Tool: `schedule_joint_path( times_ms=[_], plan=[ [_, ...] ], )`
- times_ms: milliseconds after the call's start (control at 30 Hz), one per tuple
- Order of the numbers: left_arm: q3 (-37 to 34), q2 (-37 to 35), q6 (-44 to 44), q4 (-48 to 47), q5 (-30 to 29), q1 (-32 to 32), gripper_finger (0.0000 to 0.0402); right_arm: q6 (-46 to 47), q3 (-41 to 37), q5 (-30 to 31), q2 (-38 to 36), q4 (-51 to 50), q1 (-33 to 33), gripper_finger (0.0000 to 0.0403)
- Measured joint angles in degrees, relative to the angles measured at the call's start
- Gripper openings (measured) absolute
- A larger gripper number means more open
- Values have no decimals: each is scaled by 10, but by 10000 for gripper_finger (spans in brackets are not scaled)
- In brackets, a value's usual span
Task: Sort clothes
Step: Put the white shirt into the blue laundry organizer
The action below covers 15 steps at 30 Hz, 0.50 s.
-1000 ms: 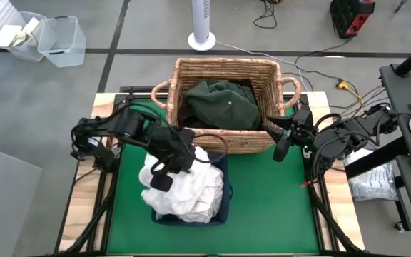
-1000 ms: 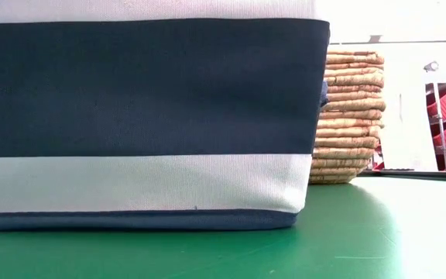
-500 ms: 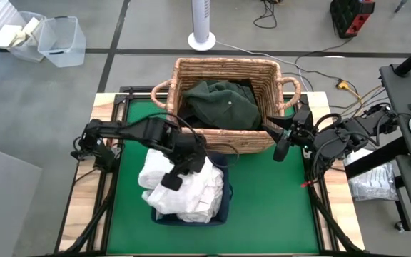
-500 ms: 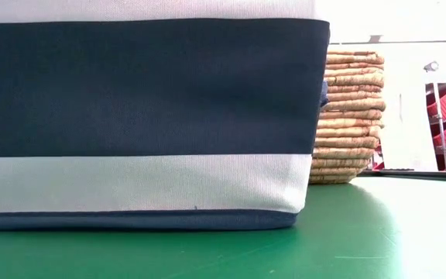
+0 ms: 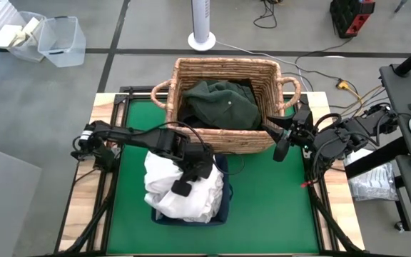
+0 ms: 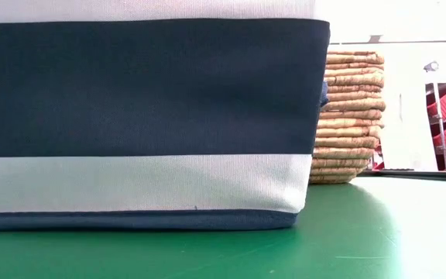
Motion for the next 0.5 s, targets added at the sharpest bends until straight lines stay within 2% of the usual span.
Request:
schedule_joint_path(
  times_ms=[133,267,500],
  plan=[
    [26,0,-18,-6,16,0,29,0,0,0,0,0,0,151],
    [83,-1,-28,-21,14,0,64,0,0,0,0,0,0,151],
    [218,-2,-33,-112,-32,1,125,-1,0,0,0,0,0,151]
  ],
)
